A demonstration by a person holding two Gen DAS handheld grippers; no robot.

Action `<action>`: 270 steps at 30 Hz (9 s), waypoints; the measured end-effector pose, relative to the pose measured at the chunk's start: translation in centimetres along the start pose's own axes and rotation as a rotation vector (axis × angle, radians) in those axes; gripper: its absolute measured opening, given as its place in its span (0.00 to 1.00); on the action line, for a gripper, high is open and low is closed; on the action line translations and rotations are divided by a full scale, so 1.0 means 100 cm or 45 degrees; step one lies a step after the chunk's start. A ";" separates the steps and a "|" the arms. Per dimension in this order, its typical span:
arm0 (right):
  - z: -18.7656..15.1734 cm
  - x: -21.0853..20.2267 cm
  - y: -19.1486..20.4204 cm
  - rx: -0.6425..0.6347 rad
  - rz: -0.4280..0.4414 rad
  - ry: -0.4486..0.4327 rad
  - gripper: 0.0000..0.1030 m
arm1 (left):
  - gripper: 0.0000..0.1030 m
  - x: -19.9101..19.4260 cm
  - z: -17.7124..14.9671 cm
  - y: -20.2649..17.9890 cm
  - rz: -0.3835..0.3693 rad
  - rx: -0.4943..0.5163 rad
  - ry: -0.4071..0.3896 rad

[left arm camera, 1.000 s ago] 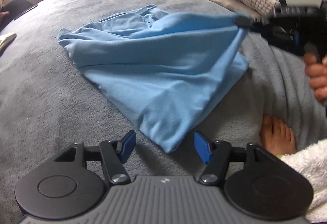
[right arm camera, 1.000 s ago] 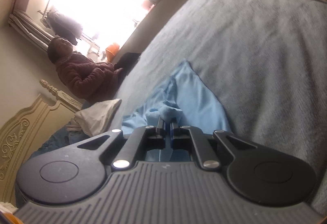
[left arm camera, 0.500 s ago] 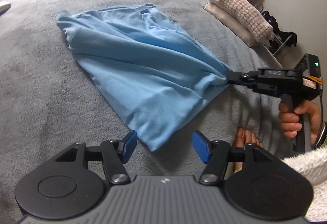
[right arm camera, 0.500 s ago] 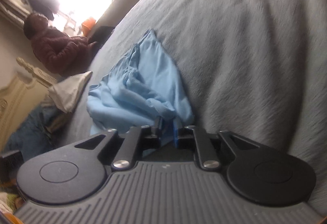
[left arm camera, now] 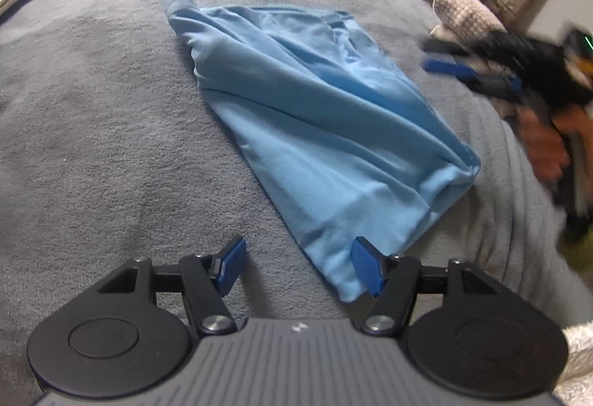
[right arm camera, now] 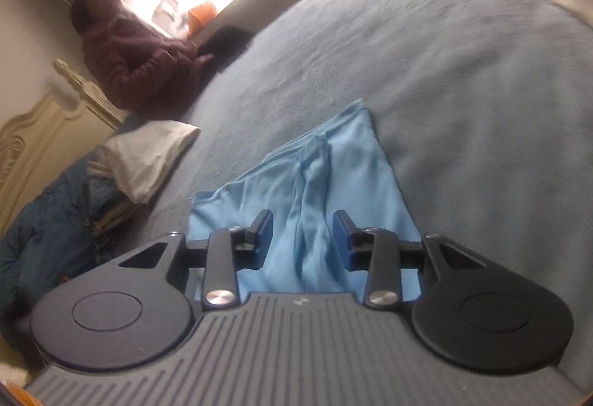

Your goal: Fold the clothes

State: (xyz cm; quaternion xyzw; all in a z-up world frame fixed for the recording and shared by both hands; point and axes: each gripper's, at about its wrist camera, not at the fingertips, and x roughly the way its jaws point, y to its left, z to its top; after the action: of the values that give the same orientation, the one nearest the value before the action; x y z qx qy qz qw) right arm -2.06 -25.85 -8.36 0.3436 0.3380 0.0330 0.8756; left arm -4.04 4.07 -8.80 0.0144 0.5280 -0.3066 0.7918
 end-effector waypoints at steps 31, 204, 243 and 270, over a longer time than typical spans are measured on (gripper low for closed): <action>0.065 0.083 0.014 -0.374 -0.267 -0.037 0.02 | 0.63 0.022 0.038 0.024 -0.199 0.036 0.000; -0.150 -0.029 0.089 -2.123 -0.171 0.418 0.18 | 0.65 -0.017 -0.027 -0.069 0.127 0.914 -0.133; -0.119 -0.046 0.092 -1.745 0.002 0.377 0.01 | 0.05 0.007 -0.041 -0.089 0.282 1.181 -0.159; -0.137 -0.044 0.067 -1.470 -0.065 0.456 0.02 | 0.02 0.016 -0.058 -0.087 0.271 1.348 -0.091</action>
State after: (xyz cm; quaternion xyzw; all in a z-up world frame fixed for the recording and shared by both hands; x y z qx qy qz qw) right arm -12.66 -14.07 -9.01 -0.2062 0.4159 0.2473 0.8505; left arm -12.75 -1.70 -10.07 0.4543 0.2698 -0.4493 0.7204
